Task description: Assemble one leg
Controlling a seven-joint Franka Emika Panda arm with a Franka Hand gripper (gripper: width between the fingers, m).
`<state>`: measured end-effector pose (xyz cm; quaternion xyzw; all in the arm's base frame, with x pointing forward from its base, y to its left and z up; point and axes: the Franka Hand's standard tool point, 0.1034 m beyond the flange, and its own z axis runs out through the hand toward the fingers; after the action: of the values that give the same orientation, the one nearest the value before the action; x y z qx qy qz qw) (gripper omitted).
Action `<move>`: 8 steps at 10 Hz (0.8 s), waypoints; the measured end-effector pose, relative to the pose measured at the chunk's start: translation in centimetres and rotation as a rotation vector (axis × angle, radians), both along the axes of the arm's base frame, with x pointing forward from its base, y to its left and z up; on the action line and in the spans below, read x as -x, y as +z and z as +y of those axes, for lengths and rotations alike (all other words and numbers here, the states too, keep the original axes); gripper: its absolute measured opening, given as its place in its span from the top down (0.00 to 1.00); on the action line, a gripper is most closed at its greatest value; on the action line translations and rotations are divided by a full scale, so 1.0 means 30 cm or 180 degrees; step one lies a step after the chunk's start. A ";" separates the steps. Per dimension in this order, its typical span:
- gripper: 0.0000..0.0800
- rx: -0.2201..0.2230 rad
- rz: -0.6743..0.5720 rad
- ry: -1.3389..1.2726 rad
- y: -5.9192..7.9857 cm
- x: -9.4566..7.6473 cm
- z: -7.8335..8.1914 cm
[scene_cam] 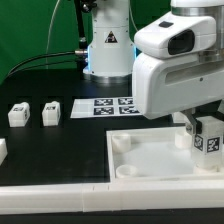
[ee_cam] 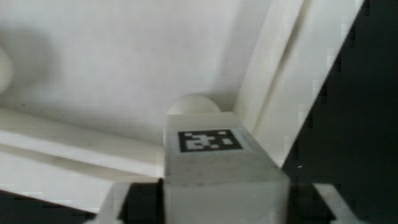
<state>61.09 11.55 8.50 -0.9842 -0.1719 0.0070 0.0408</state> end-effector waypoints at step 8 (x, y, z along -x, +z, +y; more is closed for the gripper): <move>0.63 -0.0109 0.0250 -0.2606 -0.002 -0.002 0.006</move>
Offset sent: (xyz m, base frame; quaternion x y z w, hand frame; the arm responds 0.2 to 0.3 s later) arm 0.0000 -0.0118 -0.0008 0.0125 -0.0261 0.3594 0.9328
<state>61.15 11.73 8.45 -0.9695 0.2355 0.0250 0.0631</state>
